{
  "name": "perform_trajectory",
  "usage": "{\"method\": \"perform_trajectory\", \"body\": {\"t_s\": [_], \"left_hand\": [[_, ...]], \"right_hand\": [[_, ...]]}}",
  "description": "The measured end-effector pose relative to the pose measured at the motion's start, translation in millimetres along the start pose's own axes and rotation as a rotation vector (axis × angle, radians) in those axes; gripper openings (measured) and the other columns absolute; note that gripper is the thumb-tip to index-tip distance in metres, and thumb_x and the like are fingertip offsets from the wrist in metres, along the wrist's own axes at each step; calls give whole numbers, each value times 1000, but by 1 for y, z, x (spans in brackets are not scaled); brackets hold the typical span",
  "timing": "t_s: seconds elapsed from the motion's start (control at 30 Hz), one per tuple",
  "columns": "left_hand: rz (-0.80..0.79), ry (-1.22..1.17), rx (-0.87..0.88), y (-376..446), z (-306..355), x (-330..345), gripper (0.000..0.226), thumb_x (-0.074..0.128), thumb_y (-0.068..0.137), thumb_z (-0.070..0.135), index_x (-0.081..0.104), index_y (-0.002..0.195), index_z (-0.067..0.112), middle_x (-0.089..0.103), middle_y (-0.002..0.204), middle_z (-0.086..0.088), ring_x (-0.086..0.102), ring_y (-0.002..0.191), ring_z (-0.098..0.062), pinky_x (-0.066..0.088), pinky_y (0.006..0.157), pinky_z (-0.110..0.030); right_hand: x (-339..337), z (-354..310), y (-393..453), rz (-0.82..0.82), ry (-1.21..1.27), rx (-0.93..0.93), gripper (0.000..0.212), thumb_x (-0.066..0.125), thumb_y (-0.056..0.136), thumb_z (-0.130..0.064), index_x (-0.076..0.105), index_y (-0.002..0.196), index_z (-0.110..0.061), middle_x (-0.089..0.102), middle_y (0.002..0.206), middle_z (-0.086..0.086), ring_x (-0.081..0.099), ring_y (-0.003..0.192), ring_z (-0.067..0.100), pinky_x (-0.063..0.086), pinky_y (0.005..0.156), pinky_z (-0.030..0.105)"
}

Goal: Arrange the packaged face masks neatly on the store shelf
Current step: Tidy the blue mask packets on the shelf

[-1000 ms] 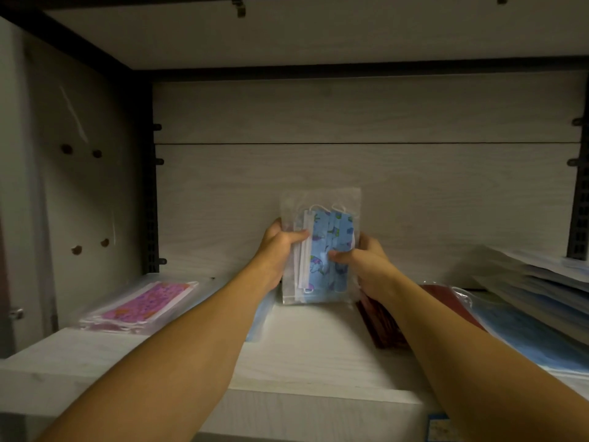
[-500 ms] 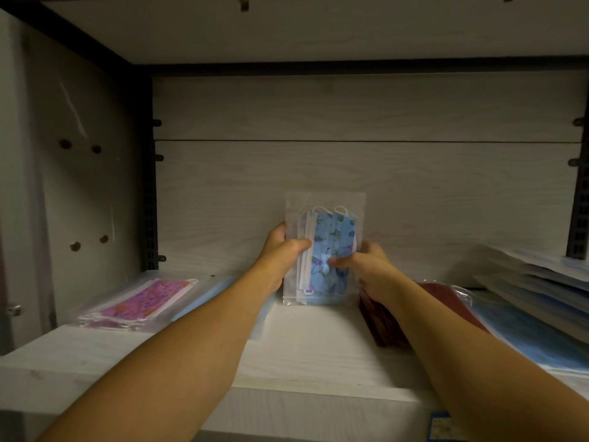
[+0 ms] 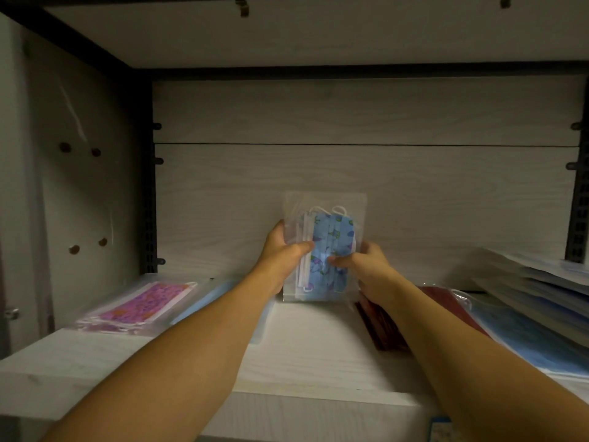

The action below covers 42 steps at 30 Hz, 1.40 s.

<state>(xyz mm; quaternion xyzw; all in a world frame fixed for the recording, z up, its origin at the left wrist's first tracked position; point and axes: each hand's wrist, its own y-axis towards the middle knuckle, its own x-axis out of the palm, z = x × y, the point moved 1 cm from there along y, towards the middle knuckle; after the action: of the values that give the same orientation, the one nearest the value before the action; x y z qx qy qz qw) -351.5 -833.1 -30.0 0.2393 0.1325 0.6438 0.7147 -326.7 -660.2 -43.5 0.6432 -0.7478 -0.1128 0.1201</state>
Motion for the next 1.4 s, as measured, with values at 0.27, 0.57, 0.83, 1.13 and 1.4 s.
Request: {"method": "perform_trajectory", "body": {"t_s": [0.27,0.57,0.83,1.13,1.4], "left_hand": [[-25,29,-58,-3,-3,1,47,64,83,-11,60,127,7,72,110,-10,72,90,-17,58,66,-23],[-34,82,-109,-10,-4,1,48,67,72,1,65,119,11,74,105,-10,72,96,-27,60,83,-38],[4,74,-87,-9,3,2,47,67,71,4,64,117,14,73,105,-9,72,95,-25,60,80,-37],[-5,134,-155,-12,4,-3,44,60,80,1,61,121,16,72,103,-5,70,91,-22,56,73,-30],[54,316,-134,-11,11,-5,41,59,63,14,67,102,25,74,100,-3,71,93,-25,59,87,-43]], "right_hand": [[3,-3,-9,-40,-17,93,69,85,53,0,65,119,-2,76,103,15,74,94,35,57,87,57],[1,-6,-11,37,-101,160,60,88,63,3,64,118,2,75,102,17,74,89,33,61,79,49],[1,-10,-12,6,-67,143,73,93,52,-6,64,120,-2,76,104,14,74,92,33,59,85,54],[-4,-12,-14,49,-39,94,68,82,51,-14,68,118,-8,76,105,10,72,99,32,57,91,52],[4,-23,-26,113,-136,31,32,72,82,4,67,113,-4,73,96,5,70,80,15,53,51,20]]}}
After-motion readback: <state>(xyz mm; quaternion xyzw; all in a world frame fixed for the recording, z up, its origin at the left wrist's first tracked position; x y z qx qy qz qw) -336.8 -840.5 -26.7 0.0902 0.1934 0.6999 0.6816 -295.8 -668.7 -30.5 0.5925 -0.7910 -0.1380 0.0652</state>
